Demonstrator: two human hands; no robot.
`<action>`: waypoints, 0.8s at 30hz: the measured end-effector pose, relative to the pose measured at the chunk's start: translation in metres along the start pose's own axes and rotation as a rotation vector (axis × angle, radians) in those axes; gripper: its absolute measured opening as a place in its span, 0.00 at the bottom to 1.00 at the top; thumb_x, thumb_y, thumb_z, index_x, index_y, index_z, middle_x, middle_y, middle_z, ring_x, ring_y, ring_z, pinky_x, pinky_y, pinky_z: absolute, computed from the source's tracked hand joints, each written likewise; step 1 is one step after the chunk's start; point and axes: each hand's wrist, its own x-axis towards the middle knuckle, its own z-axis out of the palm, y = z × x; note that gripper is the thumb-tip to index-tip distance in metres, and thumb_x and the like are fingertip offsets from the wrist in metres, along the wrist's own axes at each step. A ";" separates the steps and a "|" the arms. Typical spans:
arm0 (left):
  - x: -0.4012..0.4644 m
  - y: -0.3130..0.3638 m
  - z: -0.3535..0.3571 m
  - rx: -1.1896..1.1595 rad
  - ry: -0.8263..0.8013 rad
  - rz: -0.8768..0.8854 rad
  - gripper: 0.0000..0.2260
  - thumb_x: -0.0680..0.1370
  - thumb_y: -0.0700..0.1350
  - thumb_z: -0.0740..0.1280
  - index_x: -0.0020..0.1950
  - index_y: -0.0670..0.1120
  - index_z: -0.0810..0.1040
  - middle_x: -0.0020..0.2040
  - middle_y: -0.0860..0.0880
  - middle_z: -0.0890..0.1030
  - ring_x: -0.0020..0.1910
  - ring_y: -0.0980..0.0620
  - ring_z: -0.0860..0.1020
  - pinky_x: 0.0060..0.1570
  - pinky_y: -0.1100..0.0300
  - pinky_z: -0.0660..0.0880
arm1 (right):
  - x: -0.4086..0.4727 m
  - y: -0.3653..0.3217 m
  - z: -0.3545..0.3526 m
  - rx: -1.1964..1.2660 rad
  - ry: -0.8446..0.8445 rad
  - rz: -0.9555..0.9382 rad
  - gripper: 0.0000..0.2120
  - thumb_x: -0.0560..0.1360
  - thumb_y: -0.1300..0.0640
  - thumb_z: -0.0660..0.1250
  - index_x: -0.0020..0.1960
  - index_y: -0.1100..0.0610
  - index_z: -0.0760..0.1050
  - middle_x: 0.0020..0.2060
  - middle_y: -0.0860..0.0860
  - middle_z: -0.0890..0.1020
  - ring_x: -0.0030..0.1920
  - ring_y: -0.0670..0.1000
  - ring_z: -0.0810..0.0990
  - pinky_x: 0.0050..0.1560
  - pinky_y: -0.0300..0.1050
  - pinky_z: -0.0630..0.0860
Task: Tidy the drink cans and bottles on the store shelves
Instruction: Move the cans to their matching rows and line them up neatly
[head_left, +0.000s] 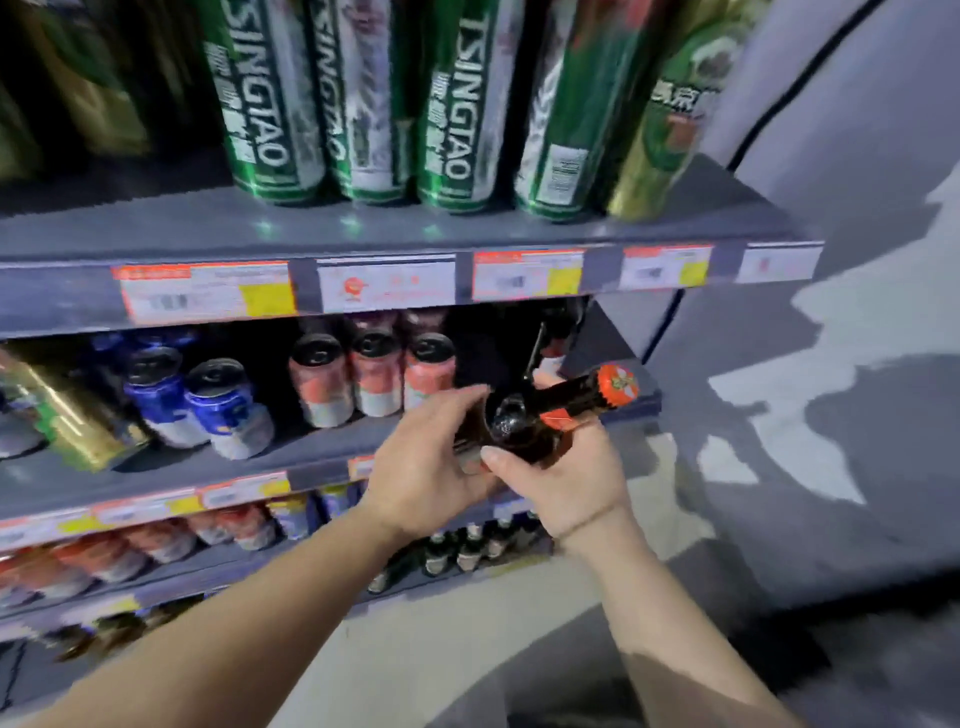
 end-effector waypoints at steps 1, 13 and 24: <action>0.012 0.006 0.017 -0.032 0.003 -0.007 0.29 0.68 0.53 0.71 0.68 0.47 0.72 0.62 0.48 0.78 0.60 0.47 0.77 0.58 0.53 0.74 | 0.007 0.006 -0.013 0.010 0.041 -0.008 0.32 0.64 0.66 0.79 0.60 0.46 0.72 0.55 0.47 0.82 0.56 0.43 0.81 0.62 0.44 0.74; 0.064 -0.029 0.087 -0.156 0.188 -0.273 0.32 0.66 0.40 0.78 0.65 0.53 0.67 0.57 0.58 0.76 0.56 0.65 0.75 0.56 0.71 0.69 | 0.072 0.065 -0.022 -0.066 -0.125 -0.075 0.39 0.65 0.68 0.69 0.72 0.46 0.64 0.68 0.51 0.71 0.69 0.48 0.71 0.69 0.45 0.69; 0.098 -0.049 0.095 -0.214 0.161 -0.601 0.27 0.63 0.49 0.82 0.53 0.51 0.70 0.45 0.62 0.78 0.43 0.70 0.75 0.41 0.77 0.70 | 0.159 0.124 -0.047 -0.180 0.107 0.322 0.42 0.69 0.62 0.73 0.77 0.53 0.55 0.67 0.51 0.72 0.62 0.51 0.73 0.56 0.37 0.66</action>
